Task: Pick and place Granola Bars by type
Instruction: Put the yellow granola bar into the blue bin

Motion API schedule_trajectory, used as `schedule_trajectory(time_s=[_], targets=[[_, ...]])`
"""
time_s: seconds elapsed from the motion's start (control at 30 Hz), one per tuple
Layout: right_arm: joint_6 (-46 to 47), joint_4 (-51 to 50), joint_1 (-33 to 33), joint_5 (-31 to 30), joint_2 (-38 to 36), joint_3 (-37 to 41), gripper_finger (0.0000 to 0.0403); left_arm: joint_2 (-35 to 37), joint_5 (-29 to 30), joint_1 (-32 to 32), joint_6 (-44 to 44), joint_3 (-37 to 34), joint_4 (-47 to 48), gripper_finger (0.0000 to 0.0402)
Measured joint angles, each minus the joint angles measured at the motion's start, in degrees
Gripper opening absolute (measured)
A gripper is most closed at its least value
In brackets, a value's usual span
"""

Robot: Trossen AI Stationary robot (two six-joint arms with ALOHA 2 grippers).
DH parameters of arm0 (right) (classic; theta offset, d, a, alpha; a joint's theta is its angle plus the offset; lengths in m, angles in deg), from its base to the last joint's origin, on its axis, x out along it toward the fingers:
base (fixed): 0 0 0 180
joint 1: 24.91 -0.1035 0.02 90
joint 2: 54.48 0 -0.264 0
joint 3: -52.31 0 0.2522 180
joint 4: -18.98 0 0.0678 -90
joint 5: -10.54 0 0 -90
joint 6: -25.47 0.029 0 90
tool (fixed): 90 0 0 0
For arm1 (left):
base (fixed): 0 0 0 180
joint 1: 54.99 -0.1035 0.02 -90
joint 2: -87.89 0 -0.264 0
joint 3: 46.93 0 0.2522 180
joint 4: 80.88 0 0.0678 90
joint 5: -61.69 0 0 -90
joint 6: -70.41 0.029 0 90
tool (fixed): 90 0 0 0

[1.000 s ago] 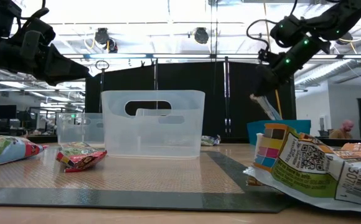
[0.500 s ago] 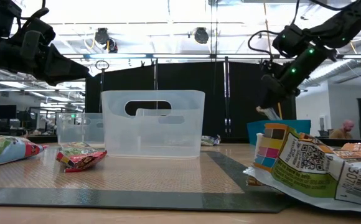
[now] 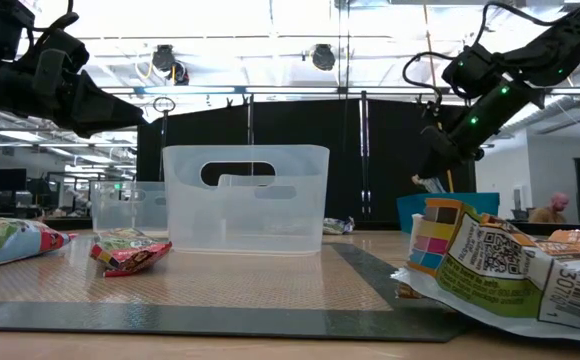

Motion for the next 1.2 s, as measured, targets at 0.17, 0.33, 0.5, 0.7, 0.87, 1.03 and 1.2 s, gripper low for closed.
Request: schedule_trajectory(time_s=[0.17, 0.33, 0.5, 0.7, 0.87, 1.03, 1.2], targets=[[0.01, 0.02, 0.00, 0.00, 0.00, 0.00, 0.0000, -0.02, 0.00, -0.01, 0.00, 0.00, 0.00, 0.0157], [0.00, 0.00, 0.00, -0.02, 0.00, 0.00, 0.0000, -0.02, 0.00, -0.01, 0.00, 0.00, 0.00, 0.0157], [0.04, 0.00, 0.00, -0.97, 0.00, 0.00, 0.0004, 0.00, 0.00, 0.01, 0.00, 0.00, 0.00, 0.0157], [1.92, 0.02, 0.02, -6.78, 0.00, 0.00, 0.0023, -0.01, 0.02, -0.01, 0.00, 0.00, 0.02, 0.0157], [1.92, 0.05, 0.02, -7.30, 0.00, 0.00, 0.0043, -0.01, 0.01, 0.01, 0.00, 0.00, 0.00, 0.0157], [1.92, 0.12, 0.00, -7.30, 0.00, 0.00, 0.0067, -0.01, 0.02, 0.00, 0.00, 0.00, 0.00, 0.0157], [1.76, 2.40, -0.64, -5.56, -0.06, 0.00, 0.0083, -0.02, 0.02, -0.01, 0.00, 0.00, 0.00, 0.0157]])
